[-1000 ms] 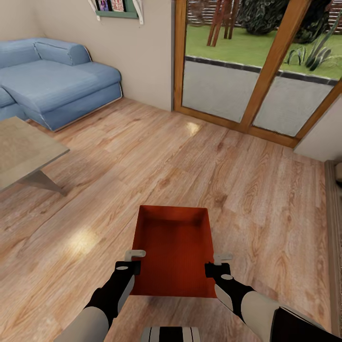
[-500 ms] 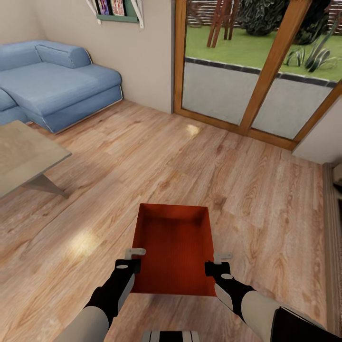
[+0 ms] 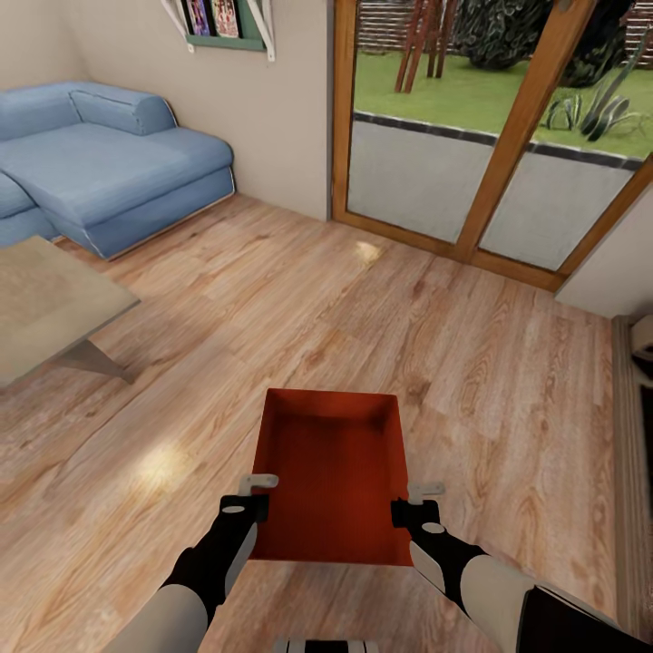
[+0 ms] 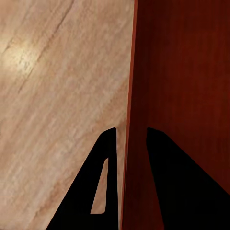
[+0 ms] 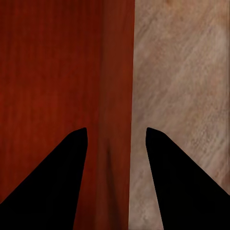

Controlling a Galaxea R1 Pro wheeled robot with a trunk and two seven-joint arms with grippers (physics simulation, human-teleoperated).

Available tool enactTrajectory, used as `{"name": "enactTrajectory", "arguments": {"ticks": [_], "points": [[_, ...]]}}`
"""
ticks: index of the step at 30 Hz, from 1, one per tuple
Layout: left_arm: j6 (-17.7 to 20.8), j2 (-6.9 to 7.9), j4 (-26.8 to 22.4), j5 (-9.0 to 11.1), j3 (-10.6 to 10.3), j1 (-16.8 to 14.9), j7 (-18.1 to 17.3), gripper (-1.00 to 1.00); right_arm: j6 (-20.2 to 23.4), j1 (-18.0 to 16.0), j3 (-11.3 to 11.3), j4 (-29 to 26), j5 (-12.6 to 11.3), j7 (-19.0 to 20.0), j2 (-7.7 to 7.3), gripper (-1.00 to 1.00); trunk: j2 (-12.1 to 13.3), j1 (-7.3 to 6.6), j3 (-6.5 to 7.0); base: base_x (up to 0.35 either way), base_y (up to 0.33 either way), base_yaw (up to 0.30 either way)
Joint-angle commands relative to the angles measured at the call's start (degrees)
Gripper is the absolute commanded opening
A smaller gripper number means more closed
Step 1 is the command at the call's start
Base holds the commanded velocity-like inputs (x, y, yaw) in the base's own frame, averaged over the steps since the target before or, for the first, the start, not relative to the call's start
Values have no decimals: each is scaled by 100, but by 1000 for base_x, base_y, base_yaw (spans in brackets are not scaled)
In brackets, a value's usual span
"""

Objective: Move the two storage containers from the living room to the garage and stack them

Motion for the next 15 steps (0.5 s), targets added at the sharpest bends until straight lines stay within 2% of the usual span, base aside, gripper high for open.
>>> {"name": "enactTrajectory", "arguments": {"ticks": [1, 15], "points": [[37, 14, 123, 14, -39, 2, 22, -100, -10, -6, -83, -16, 44, -15, -5, -100, 40, -23, 16, 0, 0, 0], [37, 14, 102, 10, -37, 2, 51, -100, -10, -6, -80, -21, 48, -11, -1, -100, 602, -331, 267, 0, 0, 0]]}}
